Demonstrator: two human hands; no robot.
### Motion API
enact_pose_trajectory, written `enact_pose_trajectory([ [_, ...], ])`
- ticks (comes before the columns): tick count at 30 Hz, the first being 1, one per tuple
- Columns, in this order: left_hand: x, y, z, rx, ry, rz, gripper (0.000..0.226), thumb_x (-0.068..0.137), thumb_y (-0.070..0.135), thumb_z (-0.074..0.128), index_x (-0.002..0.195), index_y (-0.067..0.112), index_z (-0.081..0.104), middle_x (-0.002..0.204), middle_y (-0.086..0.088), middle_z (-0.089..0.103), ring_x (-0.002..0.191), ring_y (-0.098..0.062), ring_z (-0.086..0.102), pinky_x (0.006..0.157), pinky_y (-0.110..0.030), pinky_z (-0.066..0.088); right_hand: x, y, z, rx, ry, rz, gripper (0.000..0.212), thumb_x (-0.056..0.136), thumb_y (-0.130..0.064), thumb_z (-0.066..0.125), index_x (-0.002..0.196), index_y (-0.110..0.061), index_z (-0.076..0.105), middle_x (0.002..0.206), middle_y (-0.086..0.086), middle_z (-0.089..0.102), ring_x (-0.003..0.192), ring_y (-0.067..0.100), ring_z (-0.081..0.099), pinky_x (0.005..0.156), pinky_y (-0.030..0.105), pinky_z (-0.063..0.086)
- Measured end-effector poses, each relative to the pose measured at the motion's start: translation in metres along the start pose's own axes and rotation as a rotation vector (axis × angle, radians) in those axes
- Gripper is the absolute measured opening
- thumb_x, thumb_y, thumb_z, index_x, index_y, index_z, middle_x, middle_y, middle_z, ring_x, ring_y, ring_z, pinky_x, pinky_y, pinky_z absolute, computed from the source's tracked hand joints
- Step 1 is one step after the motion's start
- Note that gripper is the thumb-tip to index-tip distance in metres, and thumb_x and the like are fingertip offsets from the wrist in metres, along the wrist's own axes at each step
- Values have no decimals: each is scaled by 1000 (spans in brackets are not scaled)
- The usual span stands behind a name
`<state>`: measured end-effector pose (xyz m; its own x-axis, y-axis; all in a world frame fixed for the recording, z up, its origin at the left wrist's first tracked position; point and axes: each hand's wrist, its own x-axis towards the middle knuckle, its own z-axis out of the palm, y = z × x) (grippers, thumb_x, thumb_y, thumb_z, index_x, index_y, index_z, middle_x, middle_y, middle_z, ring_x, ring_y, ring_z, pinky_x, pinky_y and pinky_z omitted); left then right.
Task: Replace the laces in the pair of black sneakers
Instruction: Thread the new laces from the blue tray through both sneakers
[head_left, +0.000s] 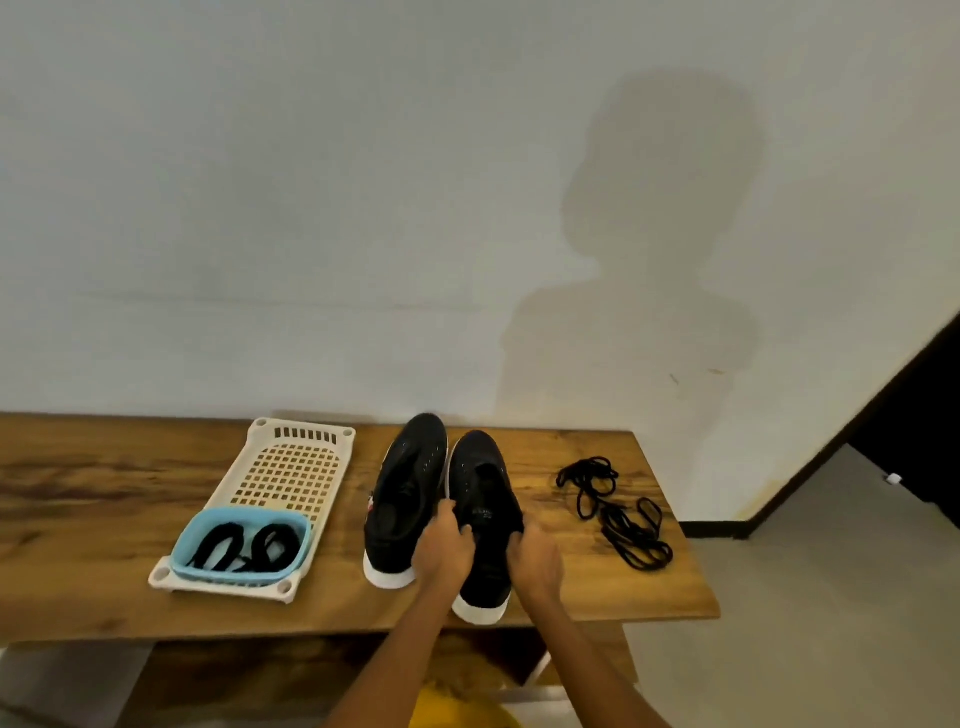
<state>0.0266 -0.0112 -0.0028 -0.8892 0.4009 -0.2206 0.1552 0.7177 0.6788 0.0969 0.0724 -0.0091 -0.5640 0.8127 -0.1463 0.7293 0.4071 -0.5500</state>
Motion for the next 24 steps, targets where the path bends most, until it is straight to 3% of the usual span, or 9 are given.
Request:
enact_pose_trajectory([
  [9,32,8,7,-37,56,68,41,96,15,43,137,16,37,129,-4,49,109,-21,56,89,-32,50,43,-17,22,20,38,-9,24,99,-18,38,116,-8,52,96,10,65,74,22,55,59,29,39],
  [11,28,6,9,-59,56,66,43,97,17,42,139,16,35,133,-3,48,115,-21,53,93,-32,48,40,-18,21,-32,5,-18,27,100,-23,38,120,-10,50,104,9,64,88,24,59,66,29,43],
  [14,17,6,2,-110,63,76,38,99,18,40,137,16,40,133,-2,48,116,-19,53,91,-29,47,29,-24,18,-147,32,-41,34,99,-29,39,129,-14,46,128,7,52,120,24,46,91,32,40],
  [16,8,4,-9,-159,106,118,33,98,17,41,132,18,45,128,1,50,107,-15,56,83,-26,50,16,-34,17,-141,94,-121,34,98,-28,42,131,-19,46,132,4,46,124,21,40,99,32,36],
  [19,-2,-5,-32,-229,206,173,27,96,13,44,121,19,51,119,3,54,99,-10,55,77,-22,49,-11,-56,24,-33,117,-391,26,96,-24,50,121,-21,55,125,-2,51,114,14,44,95,27,39],
  [21,-7,-20,-53,-277,271,165,27,94,9,45,116,19,54,116,2,55,100,-8,53,77,-19,45,-34,-75,34,31,65,-546,22,94,-24,53,116,-23,58,117,-5,55,105,8,47,86,22,45],
  [24,-13,-55,-85,-291,320,103,24,92,6,46,111,18,55,113,0,57,100,-10,52,80,-21,43,-60,-102,53,55,-50,-626,24,94,-21,52,118,-20,57,114,-3,56,104,11,49,82,25,46],
])
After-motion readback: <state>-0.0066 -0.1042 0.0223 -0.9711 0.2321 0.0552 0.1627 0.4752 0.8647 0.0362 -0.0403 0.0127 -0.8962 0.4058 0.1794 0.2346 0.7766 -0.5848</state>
